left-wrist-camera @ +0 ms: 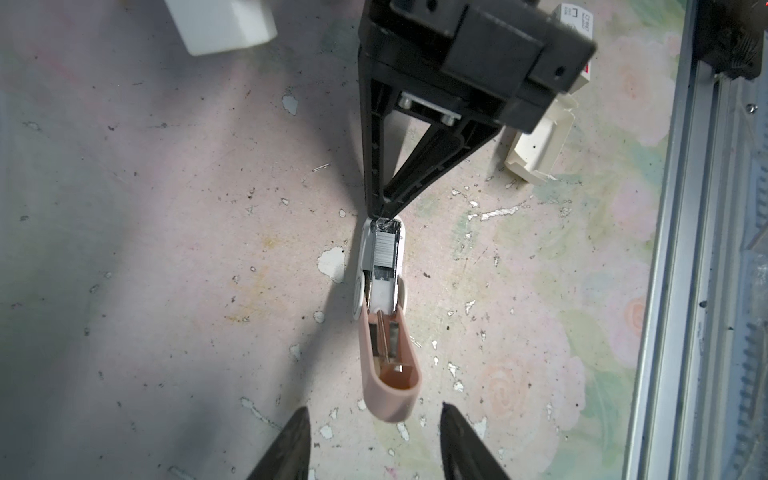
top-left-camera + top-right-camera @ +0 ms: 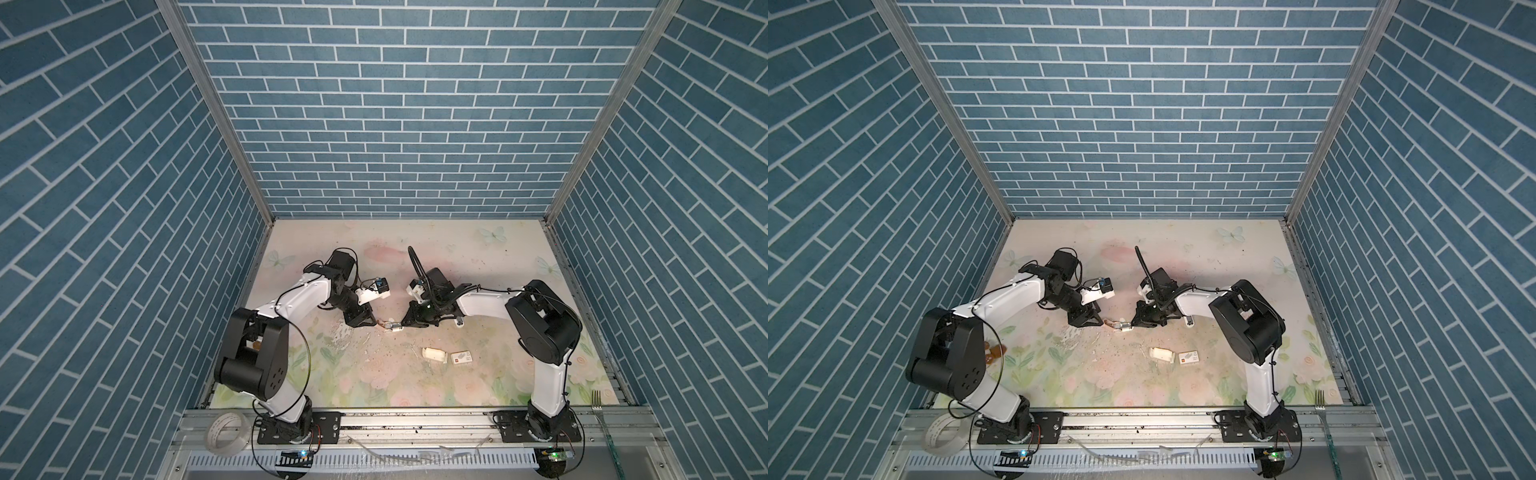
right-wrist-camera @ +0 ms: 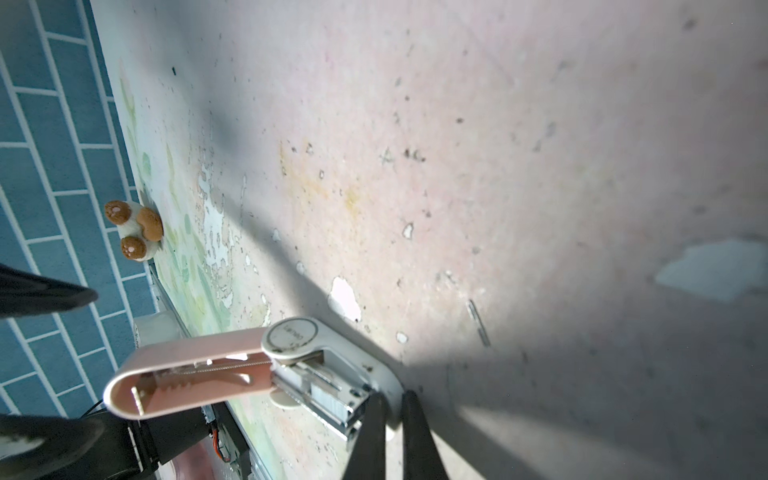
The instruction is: Load the staples into the stapler
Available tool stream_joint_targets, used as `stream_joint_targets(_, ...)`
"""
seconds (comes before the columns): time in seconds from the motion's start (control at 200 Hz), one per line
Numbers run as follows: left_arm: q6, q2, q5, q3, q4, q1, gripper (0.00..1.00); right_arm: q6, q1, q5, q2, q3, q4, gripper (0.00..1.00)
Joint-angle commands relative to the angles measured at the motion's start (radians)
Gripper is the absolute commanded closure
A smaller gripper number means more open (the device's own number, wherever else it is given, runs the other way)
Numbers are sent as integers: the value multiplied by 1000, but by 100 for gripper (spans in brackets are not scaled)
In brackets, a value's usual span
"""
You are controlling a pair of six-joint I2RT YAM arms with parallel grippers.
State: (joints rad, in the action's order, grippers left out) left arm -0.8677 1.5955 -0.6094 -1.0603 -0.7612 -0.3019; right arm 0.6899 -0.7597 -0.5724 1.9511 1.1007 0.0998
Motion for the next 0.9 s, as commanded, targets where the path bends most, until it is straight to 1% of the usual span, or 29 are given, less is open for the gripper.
stream_joint_targets(0.0,-26,18,1,-23,-41,-12,51,-41,1,12,39,8,43,90)
stream_joint_targets(0.07,-27,14,-7,-15,-50,-15,50,-41,2,13,36,8,43,90)
stream_joint_targets(0.16,-26,-2,-6,12,-48,-25,46,-39,3,13,32,7,41,90)
stream_joint_targets(0.255,3,-20,14,51,0,-35,45,-40,2,15,27,4,43,90)
stream_joint_targets(0.32,35,-30,40,75,44,-42,47,-39,1,18,26,3,46,90)
stream_joint_targets(0.575,63,-44,40,105,73,-48,53,-35,1,22,24,-1,33,91)
stream_joint_targets(0.72,76,-60,48,111,95,-57,54,-37,2,22,24,0,34,91)
stream_joint_targets(0.78,78,-62,52,112,104,-60,52,-36,3,22,26,-1,34,91)
stream_joint_targets(0.895,72,-44,64,102,104,-67,53,-35,2,20,28,-1,29,91)
